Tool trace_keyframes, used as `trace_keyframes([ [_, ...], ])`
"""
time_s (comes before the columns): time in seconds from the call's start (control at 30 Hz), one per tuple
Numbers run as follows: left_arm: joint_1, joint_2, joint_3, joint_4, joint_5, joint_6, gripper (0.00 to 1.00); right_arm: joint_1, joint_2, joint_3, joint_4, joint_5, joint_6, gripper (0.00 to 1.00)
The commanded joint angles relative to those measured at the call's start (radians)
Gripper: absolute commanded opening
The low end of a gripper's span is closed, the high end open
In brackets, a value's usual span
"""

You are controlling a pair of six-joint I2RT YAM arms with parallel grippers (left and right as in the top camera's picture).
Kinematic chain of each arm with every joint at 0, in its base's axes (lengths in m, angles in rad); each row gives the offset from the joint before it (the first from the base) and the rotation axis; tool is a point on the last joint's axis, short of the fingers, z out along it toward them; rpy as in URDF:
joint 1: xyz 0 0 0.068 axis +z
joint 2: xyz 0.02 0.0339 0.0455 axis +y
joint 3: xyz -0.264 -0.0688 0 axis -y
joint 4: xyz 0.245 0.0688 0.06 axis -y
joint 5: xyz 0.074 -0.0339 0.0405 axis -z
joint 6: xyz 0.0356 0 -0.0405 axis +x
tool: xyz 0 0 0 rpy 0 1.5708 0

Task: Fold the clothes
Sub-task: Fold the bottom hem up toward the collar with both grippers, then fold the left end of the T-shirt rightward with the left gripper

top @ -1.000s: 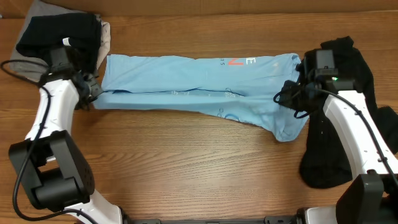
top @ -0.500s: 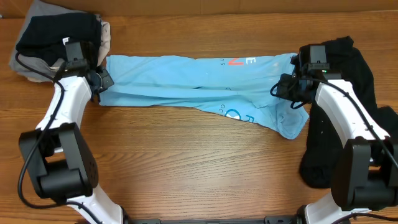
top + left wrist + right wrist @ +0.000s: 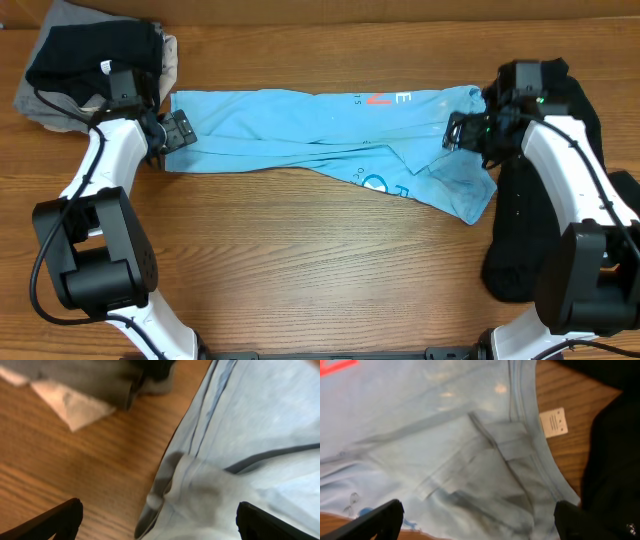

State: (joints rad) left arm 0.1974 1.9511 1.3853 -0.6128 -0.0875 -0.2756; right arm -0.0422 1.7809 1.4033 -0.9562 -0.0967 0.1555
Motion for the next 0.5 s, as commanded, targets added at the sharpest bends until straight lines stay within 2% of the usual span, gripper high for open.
trace_keyframes([
  [0.0,0.041,0.016,0.042,0.03,0.146,0.142,1.0,0.004,-0.002,0.146,-0.07,-0.036,-0.031,1.0],
  [0.1,0.051,0.053,0.042,0.077,0.268,0.218,1.0,0.01,-0.002,0.199,-0.106,-0.039,-0.037,1.0],
  [0.2,0.044,0.112,0.042,0.098,0.319,0.247,1.0,0.014,-0.002,0.2,-0.117,-0.04,-0.037,1.0],
  [0.47,0.036,0.185,0.042,0.121,0.322,0.28,1.0,0.014,-0.002,0.2,-0.123,-0.04,-0.032,1.0],
])
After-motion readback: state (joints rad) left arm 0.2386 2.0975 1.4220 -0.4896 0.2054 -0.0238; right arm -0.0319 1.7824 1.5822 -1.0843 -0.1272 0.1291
